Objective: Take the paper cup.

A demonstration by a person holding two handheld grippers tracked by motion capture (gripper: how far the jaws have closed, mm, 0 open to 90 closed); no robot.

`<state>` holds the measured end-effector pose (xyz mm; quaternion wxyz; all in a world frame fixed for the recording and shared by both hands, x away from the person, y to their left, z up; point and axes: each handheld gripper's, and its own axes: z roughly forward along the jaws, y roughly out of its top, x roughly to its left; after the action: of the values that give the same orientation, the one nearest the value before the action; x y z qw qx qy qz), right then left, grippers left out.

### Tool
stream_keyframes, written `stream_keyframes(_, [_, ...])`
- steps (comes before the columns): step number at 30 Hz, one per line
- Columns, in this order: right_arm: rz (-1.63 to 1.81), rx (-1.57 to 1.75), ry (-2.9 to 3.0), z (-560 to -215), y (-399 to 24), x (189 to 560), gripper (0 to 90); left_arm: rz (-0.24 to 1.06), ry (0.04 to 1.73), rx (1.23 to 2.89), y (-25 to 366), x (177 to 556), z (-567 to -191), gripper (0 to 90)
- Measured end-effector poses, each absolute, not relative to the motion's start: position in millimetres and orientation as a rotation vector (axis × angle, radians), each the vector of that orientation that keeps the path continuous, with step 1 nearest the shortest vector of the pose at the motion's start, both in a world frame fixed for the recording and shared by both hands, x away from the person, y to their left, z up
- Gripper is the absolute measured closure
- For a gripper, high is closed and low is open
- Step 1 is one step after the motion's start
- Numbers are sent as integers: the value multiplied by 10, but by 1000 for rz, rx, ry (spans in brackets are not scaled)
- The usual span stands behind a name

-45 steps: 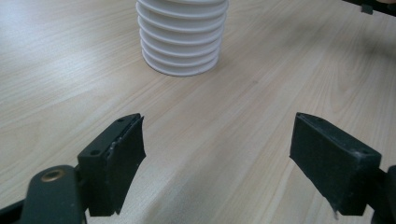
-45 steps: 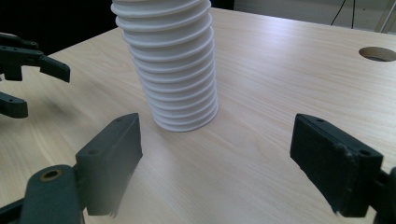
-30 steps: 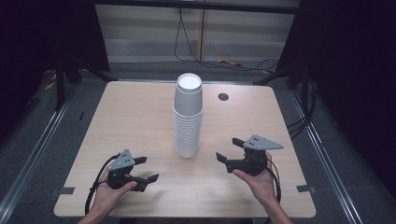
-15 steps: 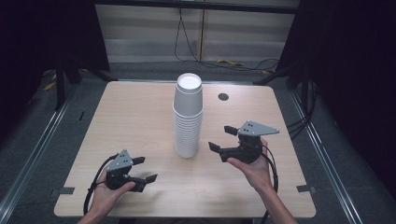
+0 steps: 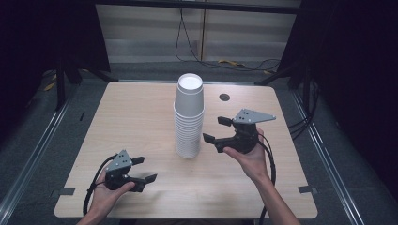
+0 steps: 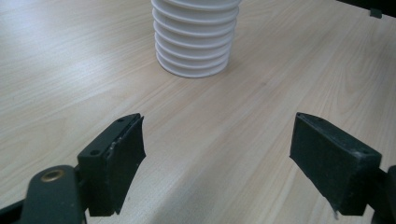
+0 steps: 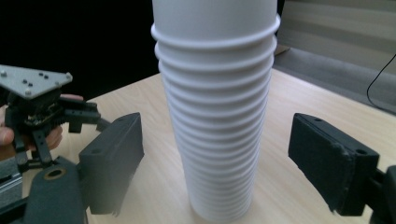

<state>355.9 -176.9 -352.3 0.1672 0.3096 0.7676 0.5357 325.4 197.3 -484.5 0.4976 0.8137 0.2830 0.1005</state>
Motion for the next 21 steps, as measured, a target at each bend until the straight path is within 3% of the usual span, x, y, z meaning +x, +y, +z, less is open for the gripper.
stream_keyframes(21, [1565,770,2212,-3054,-1516,3874,177,245,681,1983,1964,3261,-4858,175])
